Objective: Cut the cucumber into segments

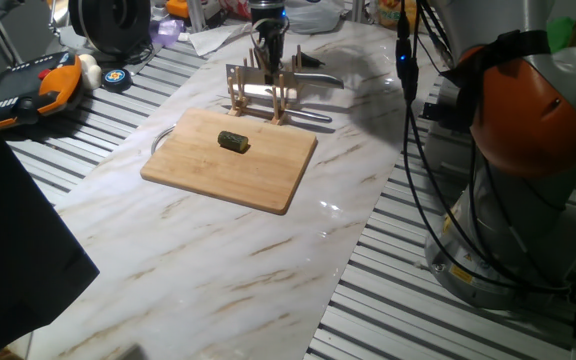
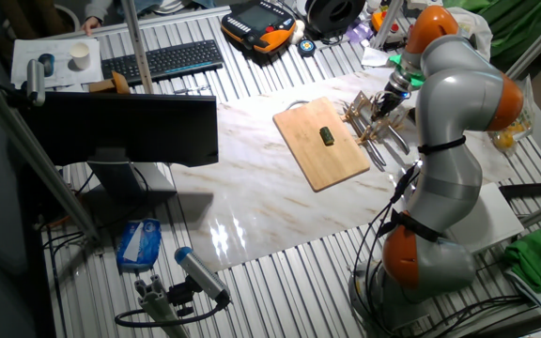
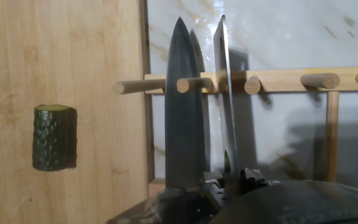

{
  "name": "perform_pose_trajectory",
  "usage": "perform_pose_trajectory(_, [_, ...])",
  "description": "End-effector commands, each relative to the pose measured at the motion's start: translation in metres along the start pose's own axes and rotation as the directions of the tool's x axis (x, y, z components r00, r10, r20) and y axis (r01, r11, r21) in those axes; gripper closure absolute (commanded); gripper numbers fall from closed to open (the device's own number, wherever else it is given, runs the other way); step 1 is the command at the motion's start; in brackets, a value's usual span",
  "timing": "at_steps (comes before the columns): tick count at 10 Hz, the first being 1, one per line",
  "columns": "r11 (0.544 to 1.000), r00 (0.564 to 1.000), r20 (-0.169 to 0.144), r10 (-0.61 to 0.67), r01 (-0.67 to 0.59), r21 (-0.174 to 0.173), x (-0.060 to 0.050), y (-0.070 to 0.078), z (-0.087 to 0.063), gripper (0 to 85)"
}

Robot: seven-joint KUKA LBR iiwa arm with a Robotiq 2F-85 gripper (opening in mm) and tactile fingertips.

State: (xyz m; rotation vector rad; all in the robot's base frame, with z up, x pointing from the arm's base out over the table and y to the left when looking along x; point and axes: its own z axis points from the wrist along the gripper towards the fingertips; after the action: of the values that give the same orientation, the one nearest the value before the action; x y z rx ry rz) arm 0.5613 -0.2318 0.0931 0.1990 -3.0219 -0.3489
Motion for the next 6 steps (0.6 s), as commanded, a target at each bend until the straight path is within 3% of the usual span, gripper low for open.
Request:
perform_pose_trajectory(1, [1.0, 1.0, 0.0, -0.003, 0.003, 0.0, 0.0, 0.0, 0.0, 64.7])
perform_pose_trajectory(6, [1.0, 1.0, -0.009, -0.006, 0.006, -0.007, 0.0003, 0.0008, -0.0019, 84.7])
